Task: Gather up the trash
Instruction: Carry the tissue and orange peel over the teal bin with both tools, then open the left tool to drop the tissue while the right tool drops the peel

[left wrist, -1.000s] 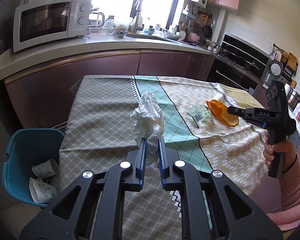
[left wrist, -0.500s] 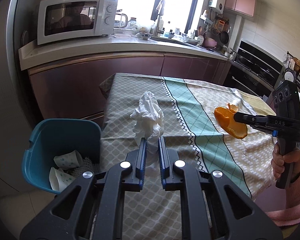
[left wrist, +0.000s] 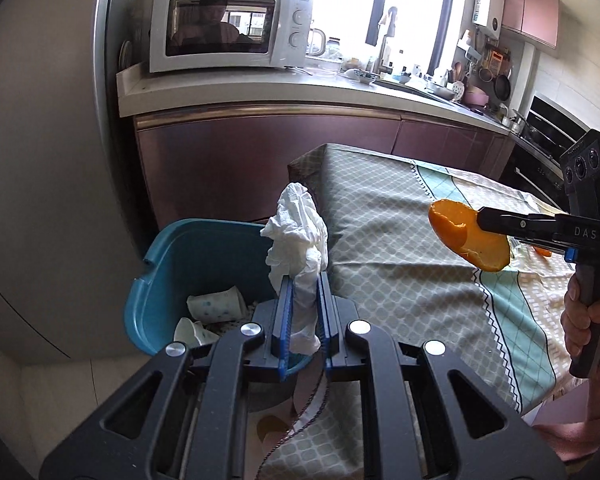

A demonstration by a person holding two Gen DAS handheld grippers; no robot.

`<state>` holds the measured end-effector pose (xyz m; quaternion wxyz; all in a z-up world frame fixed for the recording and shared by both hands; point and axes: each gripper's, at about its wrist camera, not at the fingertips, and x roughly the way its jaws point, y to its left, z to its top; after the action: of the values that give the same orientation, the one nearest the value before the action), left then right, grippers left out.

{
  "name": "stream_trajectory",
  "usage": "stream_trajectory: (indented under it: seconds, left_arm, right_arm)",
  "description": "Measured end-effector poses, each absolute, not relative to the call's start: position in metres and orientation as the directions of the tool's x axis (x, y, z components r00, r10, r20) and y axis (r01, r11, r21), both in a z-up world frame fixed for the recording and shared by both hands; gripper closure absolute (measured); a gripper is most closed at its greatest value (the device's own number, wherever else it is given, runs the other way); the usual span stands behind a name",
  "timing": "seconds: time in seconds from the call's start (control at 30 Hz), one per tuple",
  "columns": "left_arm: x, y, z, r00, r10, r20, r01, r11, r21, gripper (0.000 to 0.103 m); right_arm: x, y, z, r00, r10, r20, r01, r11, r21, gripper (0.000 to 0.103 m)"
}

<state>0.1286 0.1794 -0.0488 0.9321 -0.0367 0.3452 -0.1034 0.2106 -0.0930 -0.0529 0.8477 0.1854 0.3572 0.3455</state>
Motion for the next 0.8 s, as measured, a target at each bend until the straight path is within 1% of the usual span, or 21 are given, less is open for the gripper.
stream_trajectory:
  seconds: [0.37, 0.8]
  left_arm:
    - [0.146, 0.198, -0.072, 0.714, -0.182, -0.676, 0.116, 0.983, -0.142, 0.091]
    - [0.176, 0.208, -0.105, 0.66, -0.177, -0.73, 0.066, 0.982, -0.179, 0.091]
  right_arm:
    - [0.246, -0.023, -0.057, 0.432, 0.741, -0.514, -0.492, 0.672, 0.554, 0.1]
    - [0.278, 0.029, -0.089, 0.385, 0.698, -0.603, -0.438, 0.714, 0.546, 0.1]
